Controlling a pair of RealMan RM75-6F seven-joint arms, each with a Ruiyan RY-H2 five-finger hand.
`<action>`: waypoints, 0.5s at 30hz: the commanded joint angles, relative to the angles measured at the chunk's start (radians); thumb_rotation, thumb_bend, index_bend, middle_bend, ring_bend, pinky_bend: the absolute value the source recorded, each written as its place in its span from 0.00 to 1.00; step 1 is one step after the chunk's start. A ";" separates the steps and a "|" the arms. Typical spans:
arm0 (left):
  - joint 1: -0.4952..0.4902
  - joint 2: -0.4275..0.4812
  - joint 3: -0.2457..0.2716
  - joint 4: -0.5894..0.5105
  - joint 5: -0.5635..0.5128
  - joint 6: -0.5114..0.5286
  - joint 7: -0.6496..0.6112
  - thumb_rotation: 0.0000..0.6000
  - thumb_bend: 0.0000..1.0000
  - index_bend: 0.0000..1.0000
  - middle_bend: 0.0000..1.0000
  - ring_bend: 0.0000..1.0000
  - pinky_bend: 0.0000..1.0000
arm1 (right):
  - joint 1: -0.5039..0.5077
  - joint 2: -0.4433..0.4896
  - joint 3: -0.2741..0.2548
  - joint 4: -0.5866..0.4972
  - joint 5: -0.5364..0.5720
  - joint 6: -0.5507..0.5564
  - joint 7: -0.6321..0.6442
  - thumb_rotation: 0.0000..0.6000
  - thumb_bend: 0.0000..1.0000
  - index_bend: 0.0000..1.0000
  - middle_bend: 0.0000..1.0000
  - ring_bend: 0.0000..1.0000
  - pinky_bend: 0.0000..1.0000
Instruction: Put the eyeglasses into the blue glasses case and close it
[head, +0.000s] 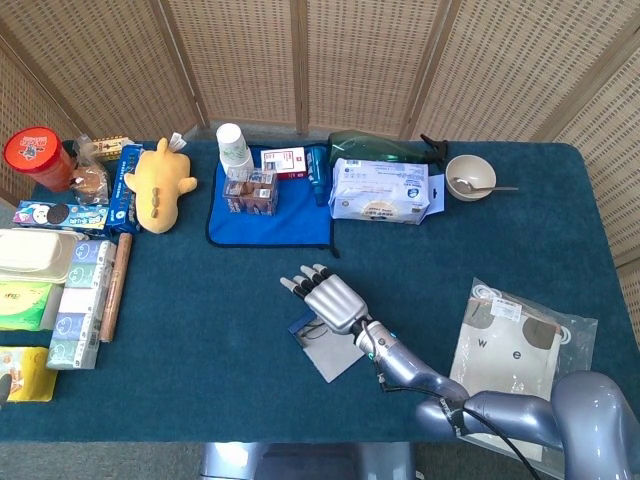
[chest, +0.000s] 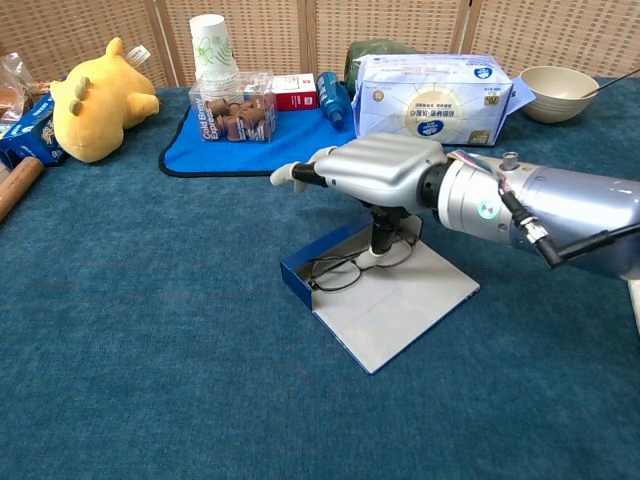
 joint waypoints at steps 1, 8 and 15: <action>0.000 0.001 -0.001 0.002 -0.003 -0.001 -0.003 1.00 0.29 0.18 0.10 0.00 0.00 | -0.004 0.015 -0.008 -0.013 0.010 0.010 -0.012 1.00 0.16 0.04 0.17 0.10 0.17; -0.007 -0.005 -0.004 0.006 0.001 -0.008 -0.005 1.00 0.29 0.18 0.10 0.00 0.00 | -0.024 0.061 -0.030 -0.042 0.040 0.029 -0.034 1.00 0.16 0.04 0.17 0.10 0.16; -0.007 -0.007 -0.003 0.003 0.004 -0.007 0.000 1.00 0.29 0.18 0.10 0.00 0.00 | -0.024 0.072 -0.036 -0.049 0.051 0.039 -0.038 1.00 0.16 0.04 0.17 0.10 0.17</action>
